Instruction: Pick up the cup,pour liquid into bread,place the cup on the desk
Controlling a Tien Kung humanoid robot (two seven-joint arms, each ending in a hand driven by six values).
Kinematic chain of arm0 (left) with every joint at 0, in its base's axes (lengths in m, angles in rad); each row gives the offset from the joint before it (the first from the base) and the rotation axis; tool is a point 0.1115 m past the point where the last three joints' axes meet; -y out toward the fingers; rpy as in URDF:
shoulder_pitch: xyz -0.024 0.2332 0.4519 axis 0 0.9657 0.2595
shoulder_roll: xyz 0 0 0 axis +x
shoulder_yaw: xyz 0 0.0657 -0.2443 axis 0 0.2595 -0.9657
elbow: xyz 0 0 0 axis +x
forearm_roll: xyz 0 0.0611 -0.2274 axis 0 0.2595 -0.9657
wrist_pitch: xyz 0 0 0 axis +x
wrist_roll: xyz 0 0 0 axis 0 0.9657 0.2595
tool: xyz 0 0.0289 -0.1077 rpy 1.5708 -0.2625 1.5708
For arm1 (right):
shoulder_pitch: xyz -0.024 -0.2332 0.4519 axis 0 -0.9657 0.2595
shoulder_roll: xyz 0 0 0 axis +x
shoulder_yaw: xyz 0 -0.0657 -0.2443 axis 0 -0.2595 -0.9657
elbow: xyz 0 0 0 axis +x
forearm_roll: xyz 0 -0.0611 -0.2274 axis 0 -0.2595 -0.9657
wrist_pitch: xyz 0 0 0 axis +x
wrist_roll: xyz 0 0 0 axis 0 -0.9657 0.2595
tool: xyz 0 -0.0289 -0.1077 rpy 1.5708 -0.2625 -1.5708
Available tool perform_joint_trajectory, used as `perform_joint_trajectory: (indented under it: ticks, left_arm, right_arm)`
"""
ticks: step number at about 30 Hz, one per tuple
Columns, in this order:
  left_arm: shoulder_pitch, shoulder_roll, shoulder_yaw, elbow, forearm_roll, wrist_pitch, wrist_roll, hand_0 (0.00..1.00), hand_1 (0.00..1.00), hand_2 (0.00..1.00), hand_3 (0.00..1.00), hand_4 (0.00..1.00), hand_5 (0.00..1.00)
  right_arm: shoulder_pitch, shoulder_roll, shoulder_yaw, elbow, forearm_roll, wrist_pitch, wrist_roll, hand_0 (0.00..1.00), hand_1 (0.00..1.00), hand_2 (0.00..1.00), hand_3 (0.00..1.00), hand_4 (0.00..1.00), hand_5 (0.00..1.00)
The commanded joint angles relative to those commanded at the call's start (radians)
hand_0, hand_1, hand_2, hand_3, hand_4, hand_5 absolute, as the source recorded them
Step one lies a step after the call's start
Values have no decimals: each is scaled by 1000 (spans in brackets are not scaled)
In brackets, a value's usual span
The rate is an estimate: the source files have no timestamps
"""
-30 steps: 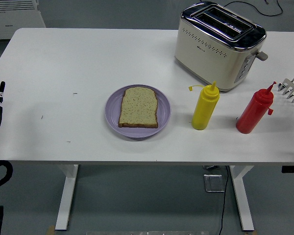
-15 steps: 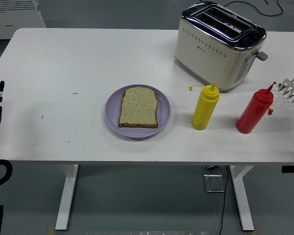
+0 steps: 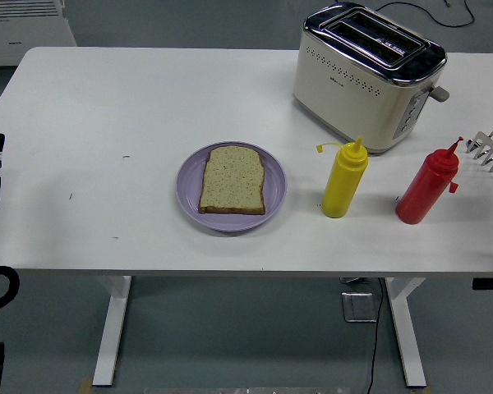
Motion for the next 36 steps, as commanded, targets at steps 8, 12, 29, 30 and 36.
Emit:
perform_joint_trajectory:
  ticks: [8,12,29,30,36]
  left_arm:
    - [-3,0,-3,-2,0,-1,0,793,761,757,691,570,998]
    - [-5,0,-5,-3,1,-1,-1,793,761,757,691,570,998]
    - [-3,0,-4,-4,0,-1,0,793,761,756,691,570,998]
    - [-3,0,-4,-4,0,-1,0,793,761,756,691,570,998]
    - [-2,0,-1,-4,0,0,0,793,761,756,691,570,998]
  right_arm:
    - [3,3,1,-9,6,-3,-2,806,749,788,830,770,561]
    - [5,5,-3,-15,5,0,-3,806,749,787,830,770,561]
    - [2,5,-6,-24,10,-1,-9,803,748,787,828,767,562]
    - [2,5,-6,-24,10,-2,-9,803,748,787,828,767,562]
    - [1,4,-7,-27,9,-3,-11,804,749,787,829,765,564]
